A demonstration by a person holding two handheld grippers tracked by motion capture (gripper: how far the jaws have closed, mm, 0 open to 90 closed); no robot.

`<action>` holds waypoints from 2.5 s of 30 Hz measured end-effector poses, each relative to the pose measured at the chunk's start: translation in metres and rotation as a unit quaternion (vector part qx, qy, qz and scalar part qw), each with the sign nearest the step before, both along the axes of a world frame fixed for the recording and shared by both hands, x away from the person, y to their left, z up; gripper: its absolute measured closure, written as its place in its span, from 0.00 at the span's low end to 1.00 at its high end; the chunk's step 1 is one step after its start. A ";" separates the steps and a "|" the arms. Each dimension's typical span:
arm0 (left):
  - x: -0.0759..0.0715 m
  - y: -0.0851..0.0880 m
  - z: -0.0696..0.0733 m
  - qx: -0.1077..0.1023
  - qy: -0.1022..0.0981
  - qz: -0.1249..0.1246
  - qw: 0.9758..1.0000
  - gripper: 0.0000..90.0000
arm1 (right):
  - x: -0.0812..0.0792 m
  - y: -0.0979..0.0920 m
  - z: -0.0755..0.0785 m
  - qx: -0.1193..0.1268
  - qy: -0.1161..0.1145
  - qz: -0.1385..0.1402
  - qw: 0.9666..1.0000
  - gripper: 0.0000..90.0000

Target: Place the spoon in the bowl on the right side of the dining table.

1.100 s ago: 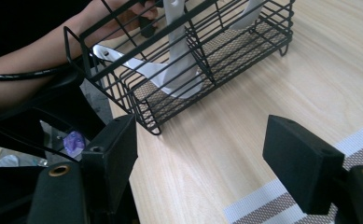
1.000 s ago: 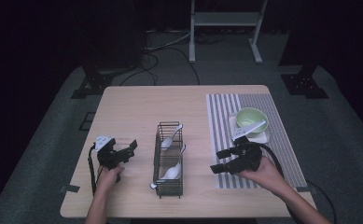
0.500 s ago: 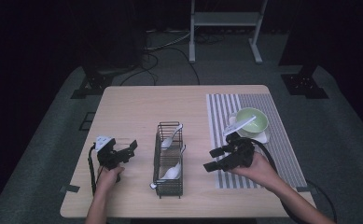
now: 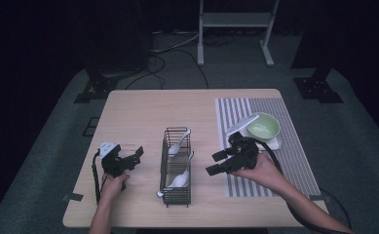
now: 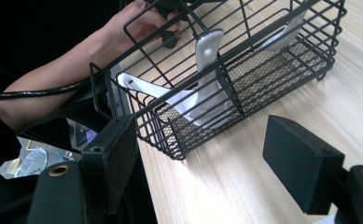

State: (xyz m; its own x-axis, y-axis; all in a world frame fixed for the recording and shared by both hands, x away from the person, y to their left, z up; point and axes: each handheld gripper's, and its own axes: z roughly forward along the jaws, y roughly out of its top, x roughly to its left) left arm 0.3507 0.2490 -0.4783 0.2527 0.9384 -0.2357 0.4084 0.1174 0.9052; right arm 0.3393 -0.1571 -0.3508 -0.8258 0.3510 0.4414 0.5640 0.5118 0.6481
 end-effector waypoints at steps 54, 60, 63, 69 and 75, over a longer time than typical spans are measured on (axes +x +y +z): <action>0.000 0.000 0.000 0.002 0.002 -0.003 1.000 0.00 | 0.016 0.041 0.018 -0.031 0.002 0.024 0.999 0.27; 0.000 0.000 0.000 0.002 0.002 -0.003 1.000 0.00 | 0.018 0.046 0.019 -0.036 -0.002 0.028 0.999 0.27; 0.000 0.000 0.000 0.002 0.002 -0.003 1.000 0.00 | 0.020 0.051 0.019 -0.043 -0.001 0.027 0.999 0.27; 0.000 0.000 0.000 0.000 0.002 -0.003 1.000 0.00 | 0.023 0.058 0.019 -0.061 -0.008 0.029 0.998 0.28; 0.000 0.000 0.000 0.001 0.001 -0.005 1.000 0.00 | 0.026 0.062 0.018 -0.070 -0.003 0.025 0.997 0.43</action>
State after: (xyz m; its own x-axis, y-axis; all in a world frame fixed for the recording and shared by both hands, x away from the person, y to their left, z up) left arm 0.3506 0.2492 -0.4781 0.2610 0.9364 -0.2346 0.4121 0.1117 0.9043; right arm 0.3657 -0.0947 -0.3328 -0.8463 0.3672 0.3859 0.5318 0.6249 0.5716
